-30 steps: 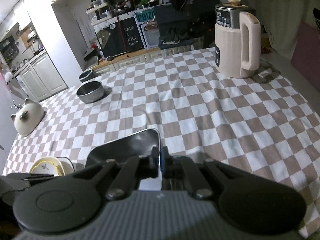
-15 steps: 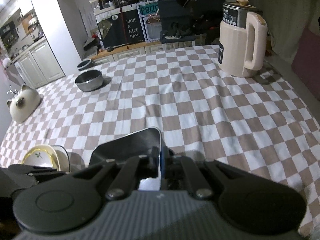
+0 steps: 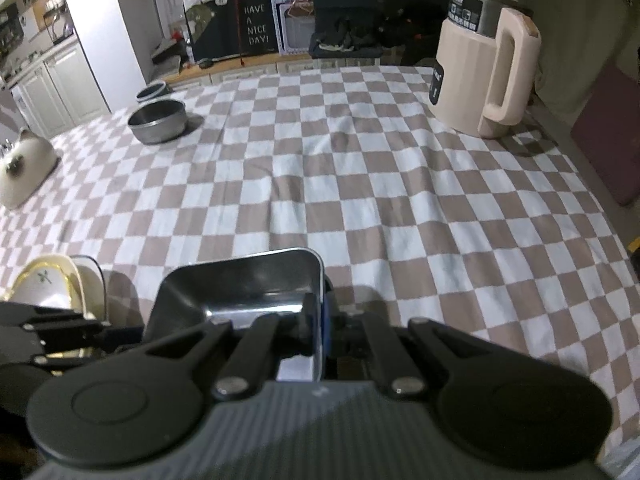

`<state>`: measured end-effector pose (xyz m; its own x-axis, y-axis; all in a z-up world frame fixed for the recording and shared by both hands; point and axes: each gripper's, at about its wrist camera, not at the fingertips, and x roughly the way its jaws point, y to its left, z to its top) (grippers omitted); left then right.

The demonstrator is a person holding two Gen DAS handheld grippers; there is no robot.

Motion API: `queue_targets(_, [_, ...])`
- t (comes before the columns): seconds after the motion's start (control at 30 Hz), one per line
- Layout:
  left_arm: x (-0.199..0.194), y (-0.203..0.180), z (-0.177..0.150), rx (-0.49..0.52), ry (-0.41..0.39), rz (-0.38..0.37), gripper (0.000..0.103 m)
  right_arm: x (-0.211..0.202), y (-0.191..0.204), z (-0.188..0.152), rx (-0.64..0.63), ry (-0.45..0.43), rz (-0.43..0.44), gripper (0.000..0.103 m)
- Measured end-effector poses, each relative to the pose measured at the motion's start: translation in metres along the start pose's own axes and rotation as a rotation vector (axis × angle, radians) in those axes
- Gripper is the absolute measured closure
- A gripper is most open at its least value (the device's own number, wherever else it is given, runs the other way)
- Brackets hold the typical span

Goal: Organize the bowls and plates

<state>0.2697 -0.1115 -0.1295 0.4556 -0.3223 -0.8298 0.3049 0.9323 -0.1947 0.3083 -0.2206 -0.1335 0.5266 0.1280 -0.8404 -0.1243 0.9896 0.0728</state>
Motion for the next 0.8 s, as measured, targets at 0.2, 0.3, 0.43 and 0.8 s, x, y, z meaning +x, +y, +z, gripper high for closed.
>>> queue_targets(0.2, [0.000,0.000,0.000,-0.007,-0.001,-0.005,0.082,0.011,0.001,0.000,-0.022,0.048,-0.023,0.098])
queue_targets(0.3, [-0.001,0.000,0.000,-0.008,-0.002,-0.010,0.082,0.015,0.002,-0.001,-0.039,0.074,-0.039,0.098])
queue_targets(0.43, [-0.001,0.001,0.000,-0.008,-0.002,-0.014,0.082,0.020,0.001,-0.002,-0.043,0.096,-0.041,0.098])
queue_targets(0.8, [-0.001,0.007,-0.003,-0.018,0.013,-0.045,0.082,0.029,-0.006,-0.004,-0.022,0.143,-0.003,0.099])
